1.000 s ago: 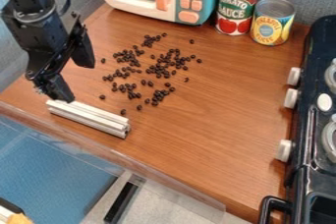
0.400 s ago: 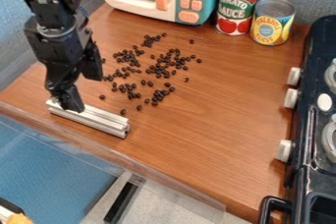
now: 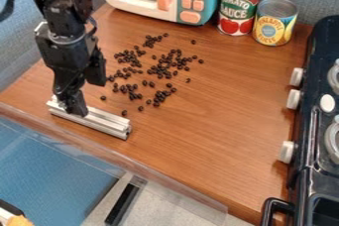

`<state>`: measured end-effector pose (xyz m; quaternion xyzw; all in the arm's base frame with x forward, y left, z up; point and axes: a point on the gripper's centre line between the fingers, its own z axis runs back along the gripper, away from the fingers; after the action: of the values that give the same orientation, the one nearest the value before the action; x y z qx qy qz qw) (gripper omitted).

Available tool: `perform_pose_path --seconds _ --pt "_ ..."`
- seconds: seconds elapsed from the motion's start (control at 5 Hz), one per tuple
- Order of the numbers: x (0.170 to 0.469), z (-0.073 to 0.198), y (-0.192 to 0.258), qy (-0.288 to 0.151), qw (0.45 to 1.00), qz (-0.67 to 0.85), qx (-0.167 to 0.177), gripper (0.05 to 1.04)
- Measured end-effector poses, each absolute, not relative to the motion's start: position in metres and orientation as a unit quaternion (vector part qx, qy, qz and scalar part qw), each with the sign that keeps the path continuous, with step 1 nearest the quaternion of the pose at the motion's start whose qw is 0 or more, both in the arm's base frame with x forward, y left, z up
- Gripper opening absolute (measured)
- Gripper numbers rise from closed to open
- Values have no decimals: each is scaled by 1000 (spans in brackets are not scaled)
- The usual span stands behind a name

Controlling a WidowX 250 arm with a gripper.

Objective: Sweep into pile

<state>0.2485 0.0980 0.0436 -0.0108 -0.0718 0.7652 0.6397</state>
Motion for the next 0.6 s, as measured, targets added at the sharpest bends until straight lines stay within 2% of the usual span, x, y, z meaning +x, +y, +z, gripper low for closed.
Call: perform_pose_path --seconds 0.6 --pt "230 33 101 -68 662 747 -1 1000"
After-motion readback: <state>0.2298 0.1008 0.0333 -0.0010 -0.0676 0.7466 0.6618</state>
